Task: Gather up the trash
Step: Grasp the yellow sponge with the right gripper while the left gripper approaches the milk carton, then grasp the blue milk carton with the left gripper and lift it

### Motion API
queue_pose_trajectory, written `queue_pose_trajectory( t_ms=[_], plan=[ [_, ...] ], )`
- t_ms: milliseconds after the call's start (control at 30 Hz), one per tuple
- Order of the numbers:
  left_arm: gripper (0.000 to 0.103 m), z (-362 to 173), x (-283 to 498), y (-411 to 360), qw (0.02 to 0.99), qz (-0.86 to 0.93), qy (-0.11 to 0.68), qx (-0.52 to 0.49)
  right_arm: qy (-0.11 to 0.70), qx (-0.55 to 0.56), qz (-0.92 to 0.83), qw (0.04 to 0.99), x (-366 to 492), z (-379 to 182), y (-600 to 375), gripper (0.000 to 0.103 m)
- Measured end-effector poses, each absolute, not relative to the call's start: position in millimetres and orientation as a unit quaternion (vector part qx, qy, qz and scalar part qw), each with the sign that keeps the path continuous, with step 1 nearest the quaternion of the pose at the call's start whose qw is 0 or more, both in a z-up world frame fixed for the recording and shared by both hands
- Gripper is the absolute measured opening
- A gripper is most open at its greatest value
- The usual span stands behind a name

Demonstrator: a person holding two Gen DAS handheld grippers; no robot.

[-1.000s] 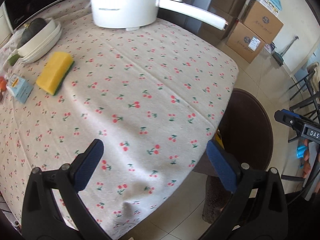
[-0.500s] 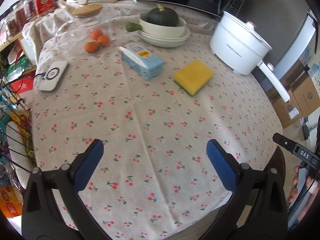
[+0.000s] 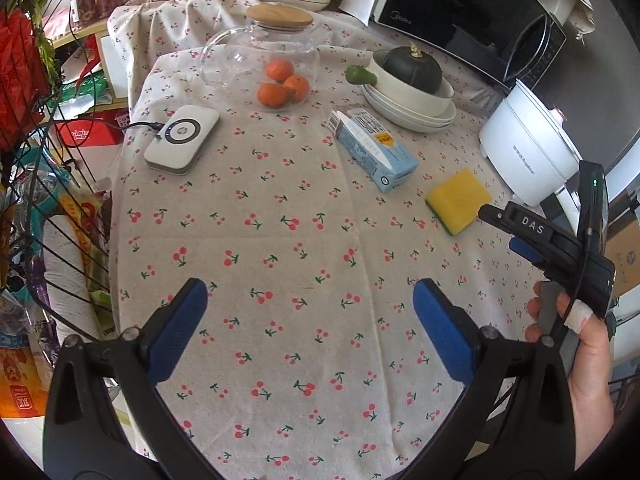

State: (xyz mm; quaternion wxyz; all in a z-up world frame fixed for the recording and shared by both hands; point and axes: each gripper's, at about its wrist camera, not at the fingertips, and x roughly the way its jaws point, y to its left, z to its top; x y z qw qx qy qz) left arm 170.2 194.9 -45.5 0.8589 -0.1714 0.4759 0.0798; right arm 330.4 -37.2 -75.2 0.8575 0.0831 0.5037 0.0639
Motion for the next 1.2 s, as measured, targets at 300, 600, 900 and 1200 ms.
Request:
queue_pose_trajectory(
  t_ms=[300,600,900,1200],
  plan=[
    [0.102,-48,187,187,0.858,0.084,0.478,-0.169,0.507,0.098,0.050,0.855,386,-103,-6,0.083],
    [0.102,-53,218,185,0.860,0.115,0.471,-0.156,0.488,0.017,0.065,0.870,392,-116,1,0.071],
    [0.102,-76,294,160,0.859,0.094,0.464,-0.194,0.509,0.034,0.129,0.850,365,-96,-68,0.066],
    [0.093,-114,356,148,0.840,0.139,0.480,-0.212,0.517,0.046,0.152,0.841,333,-92,-112,0.066]
  ],
)
